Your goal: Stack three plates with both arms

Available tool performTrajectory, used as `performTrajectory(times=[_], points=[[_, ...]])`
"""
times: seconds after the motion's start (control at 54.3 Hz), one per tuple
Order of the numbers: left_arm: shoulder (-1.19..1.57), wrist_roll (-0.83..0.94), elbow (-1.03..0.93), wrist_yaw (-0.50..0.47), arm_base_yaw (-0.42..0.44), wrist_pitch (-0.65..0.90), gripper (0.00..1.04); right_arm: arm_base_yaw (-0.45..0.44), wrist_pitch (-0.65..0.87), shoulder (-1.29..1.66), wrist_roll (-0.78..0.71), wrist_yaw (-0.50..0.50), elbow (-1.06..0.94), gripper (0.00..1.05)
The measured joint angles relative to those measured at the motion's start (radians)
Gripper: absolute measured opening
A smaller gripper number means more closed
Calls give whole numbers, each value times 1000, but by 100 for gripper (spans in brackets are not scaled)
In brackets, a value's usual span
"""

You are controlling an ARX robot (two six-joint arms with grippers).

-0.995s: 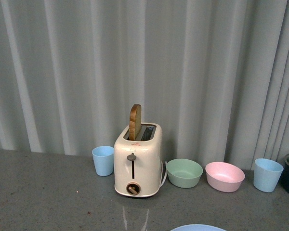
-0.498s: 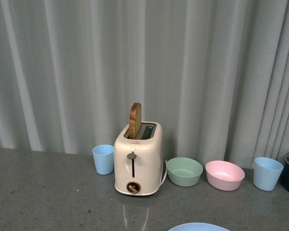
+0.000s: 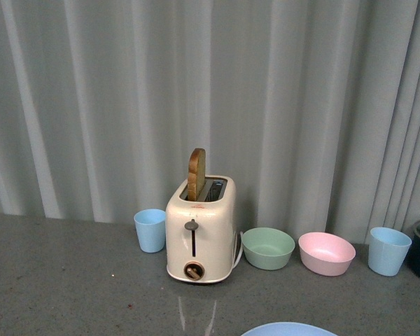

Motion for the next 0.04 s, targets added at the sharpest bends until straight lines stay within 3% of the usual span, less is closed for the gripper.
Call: performTrajectory(times=[0.037], points=[[0,0,0,0,0,0,98,0,0,0,0,0,0,97]])
